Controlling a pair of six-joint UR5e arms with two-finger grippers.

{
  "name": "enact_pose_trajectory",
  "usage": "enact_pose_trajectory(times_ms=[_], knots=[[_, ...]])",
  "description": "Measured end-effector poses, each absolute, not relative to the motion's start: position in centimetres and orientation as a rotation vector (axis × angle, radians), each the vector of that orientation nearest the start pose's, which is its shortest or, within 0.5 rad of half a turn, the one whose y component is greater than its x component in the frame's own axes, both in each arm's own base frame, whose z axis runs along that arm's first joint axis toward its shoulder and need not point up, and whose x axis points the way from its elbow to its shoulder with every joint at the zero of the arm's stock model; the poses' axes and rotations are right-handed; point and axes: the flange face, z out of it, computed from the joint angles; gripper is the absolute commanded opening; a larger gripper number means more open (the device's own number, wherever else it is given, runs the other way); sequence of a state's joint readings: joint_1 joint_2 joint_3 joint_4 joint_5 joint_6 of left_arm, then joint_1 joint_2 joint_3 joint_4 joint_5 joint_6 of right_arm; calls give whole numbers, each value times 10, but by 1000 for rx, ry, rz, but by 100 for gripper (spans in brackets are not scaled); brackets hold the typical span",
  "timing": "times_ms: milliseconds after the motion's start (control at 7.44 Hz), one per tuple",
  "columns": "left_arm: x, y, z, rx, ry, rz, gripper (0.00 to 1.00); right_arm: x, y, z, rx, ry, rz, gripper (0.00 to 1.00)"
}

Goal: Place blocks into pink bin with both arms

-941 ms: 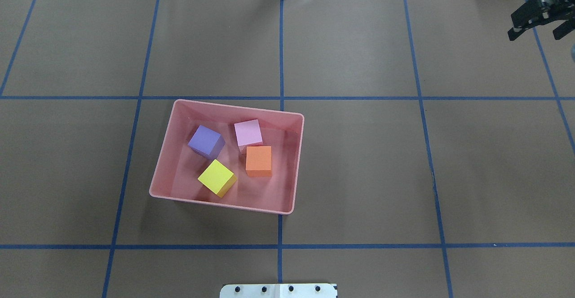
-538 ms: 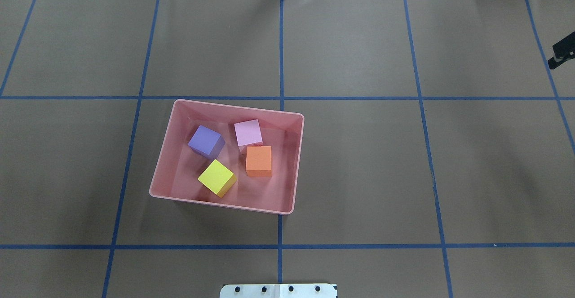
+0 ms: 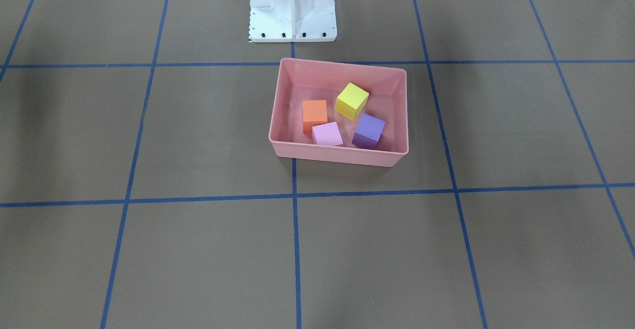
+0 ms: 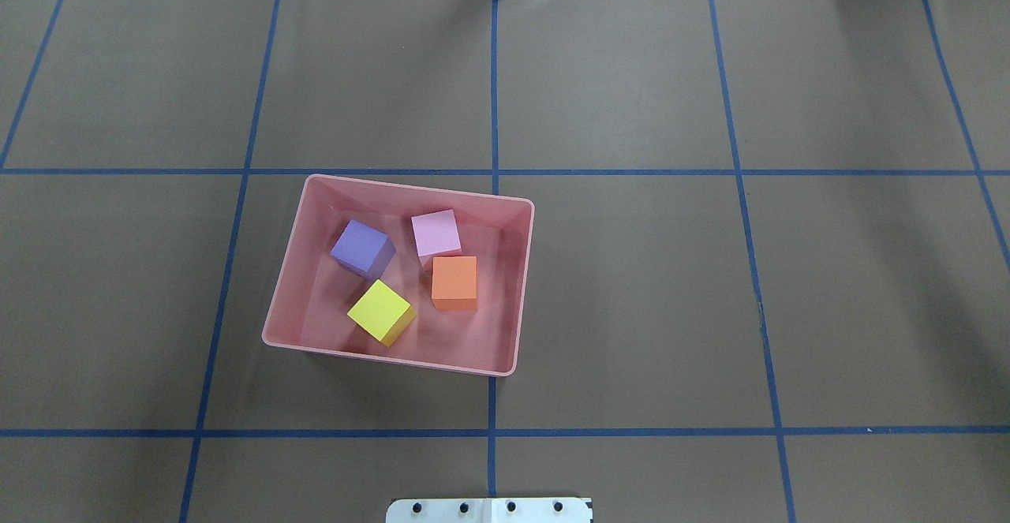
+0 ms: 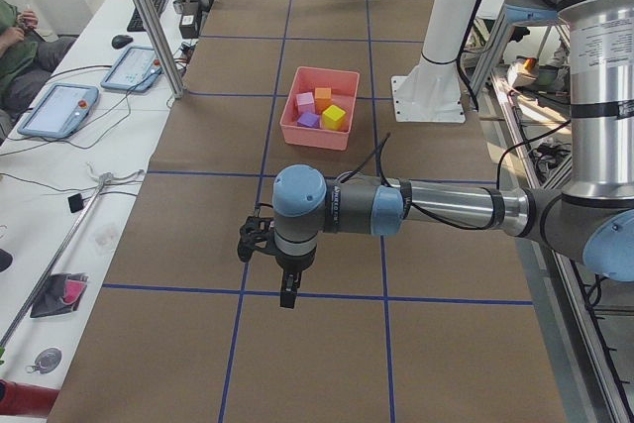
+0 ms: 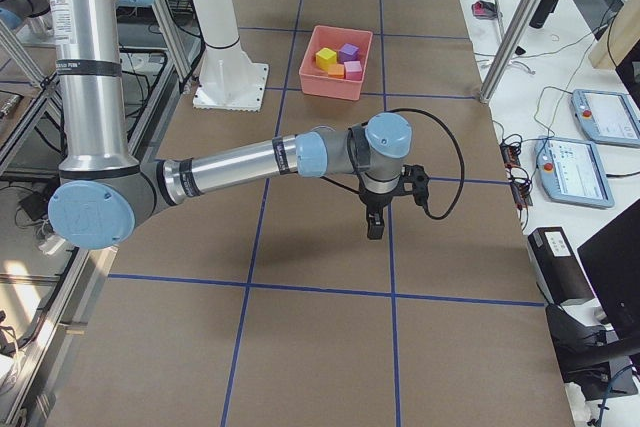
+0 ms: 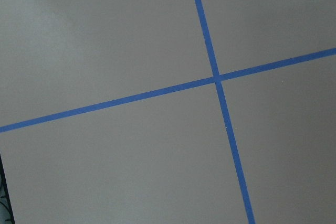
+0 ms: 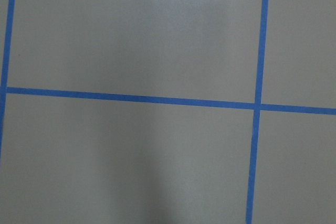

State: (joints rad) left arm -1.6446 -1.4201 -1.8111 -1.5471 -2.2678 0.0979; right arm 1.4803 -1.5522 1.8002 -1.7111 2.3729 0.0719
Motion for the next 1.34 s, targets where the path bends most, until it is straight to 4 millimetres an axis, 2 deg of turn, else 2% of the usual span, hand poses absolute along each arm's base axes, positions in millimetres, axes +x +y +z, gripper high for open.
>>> enact_pose_trajectory(times_ms=[134,403,538,941,1344], knots=[[-98,-429,623,122,689,41,100,21,-491,559,28,-812,-59,100],[-90,-447,652,137,690,49,100,25,-480,575,2,-813,-49,100],[-85,-455,659,143,691,32,100,26,-476,581,-9,-813,-44,100],[-73,-466,653,163,697,16,100,29,-467,598,-29,-817,-29,100],[-70,-468,637,156,723,18,100,30,-471,620,11,-853,-37,100]])
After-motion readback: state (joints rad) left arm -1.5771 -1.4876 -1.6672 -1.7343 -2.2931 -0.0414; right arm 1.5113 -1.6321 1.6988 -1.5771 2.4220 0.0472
